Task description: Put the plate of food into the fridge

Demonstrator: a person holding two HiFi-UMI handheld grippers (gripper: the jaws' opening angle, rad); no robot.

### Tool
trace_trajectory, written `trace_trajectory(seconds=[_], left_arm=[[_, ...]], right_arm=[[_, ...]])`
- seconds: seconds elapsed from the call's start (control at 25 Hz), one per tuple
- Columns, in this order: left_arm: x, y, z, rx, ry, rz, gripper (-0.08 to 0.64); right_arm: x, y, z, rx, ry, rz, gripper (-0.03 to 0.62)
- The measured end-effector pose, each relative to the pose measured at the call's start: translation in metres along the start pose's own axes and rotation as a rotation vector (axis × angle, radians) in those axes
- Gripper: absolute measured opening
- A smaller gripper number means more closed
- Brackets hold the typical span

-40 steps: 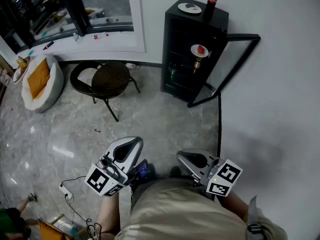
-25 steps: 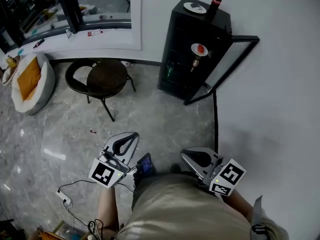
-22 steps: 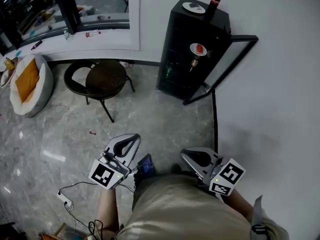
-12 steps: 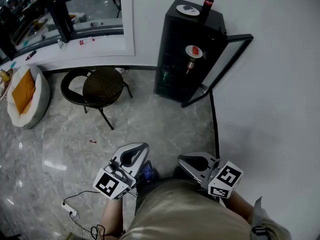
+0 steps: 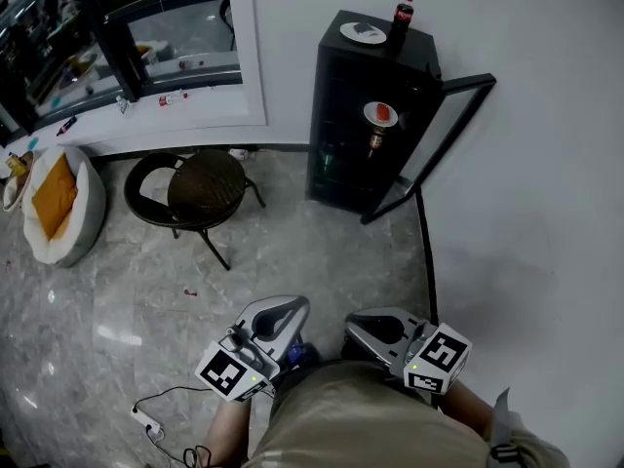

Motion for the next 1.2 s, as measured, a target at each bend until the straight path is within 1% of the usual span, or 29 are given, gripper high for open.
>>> trace_trajectory(seconds=[0.16, 0.32, 0.48, 0.68, 0.92, 1.2], left_arm=[[0.006, -0.019, 0.003, 0.012, 0.016, 0.018, 0.012], [0.013, -0.046, 0.013, 0.023, 0.009, 0.041, 0.012], [0.014, -0.077, 0.019, 0.042, 0.014, 0.066, 0.012], [0.018, -0.11, 0.031, 0.07, -0.026, 0.115, 0.012], [0.02, -0.147, 0.034, 0.141, -0.028, 0.19, 0.012], [0.01, -0.196, 0.043, 0.166, -0.075, 0.217, 0.012]], right_arm=[[-0.023, 0.005, 0.004, -0.022, 0.001, 0.0, 0.023], [-0.052, 0.012, 0.014, -0.044, 0.012, 0.011, 0.023], [-0.081, 0.027, 0.018, -0.051, 0.002, 0.02, 0.023], [-0.119, 0.041, 0.025, -0.084, -0.003, 0.05, 0.023], [-0.162, 0.06, 0.023, -0.094, -0.03, 0.094, 0.023], [-0.203, 0.081, 0.02, -0.113, -0.021, 0.134, 0.023]])
Point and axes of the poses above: the fingertips, and each gripper's own axes: y backward along the fingers, x to its left, z out of its top, the point moved 10 cm from there along y, backward along the fingers, and after that the axes turned 13 degrees about x, right-handed, at the moved point
